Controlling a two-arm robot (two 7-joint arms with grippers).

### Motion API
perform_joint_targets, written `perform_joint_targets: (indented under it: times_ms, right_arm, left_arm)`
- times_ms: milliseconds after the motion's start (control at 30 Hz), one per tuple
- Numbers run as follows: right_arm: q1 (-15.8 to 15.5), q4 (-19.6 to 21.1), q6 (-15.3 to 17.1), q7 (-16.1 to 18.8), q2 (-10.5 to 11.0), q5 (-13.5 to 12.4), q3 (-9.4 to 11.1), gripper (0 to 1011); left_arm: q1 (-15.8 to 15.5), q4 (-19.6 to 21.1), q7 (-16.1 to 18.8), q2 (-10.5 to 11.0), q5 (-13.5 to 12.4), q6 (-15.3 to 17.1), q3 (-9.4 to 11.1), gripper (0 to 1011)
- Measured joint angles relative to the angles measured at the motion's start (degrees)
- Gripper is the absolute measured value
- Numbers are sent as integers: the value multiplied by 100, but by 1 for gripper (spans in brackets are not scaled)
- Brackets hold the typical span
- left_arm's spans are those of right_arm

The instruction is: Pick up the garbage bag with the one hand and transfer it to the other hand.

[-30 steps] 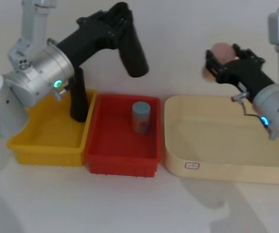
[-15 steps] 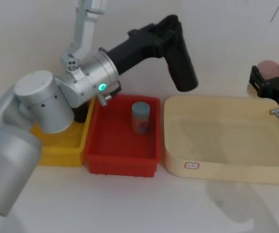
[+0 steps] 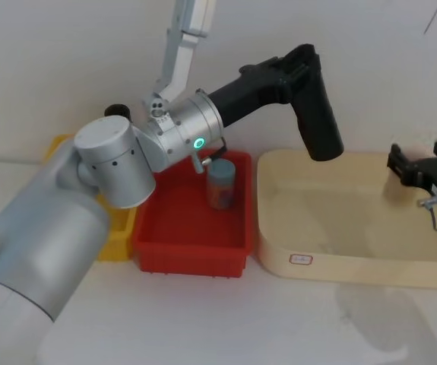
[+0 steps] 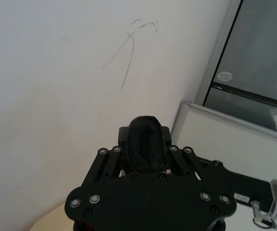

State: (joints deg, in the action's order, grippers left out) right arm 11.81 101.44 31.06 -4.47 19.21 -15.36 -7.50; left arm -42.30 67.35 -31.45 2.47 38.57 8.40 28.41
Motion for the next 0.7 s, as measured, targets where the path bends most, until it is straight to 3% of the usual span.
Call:
perform_joint_targets:
  times_ms: [333,700]
  right_arm:
    - [48,-248,40,47,-51,1,-36,975]
    - [-48,-90,7,244,19,-1,-57,999]
  left_arm:
    - [-196,-453,-55,-165,40,-95,112,352]
    - [-337,-816,-92,-275,53,-201,213,353]
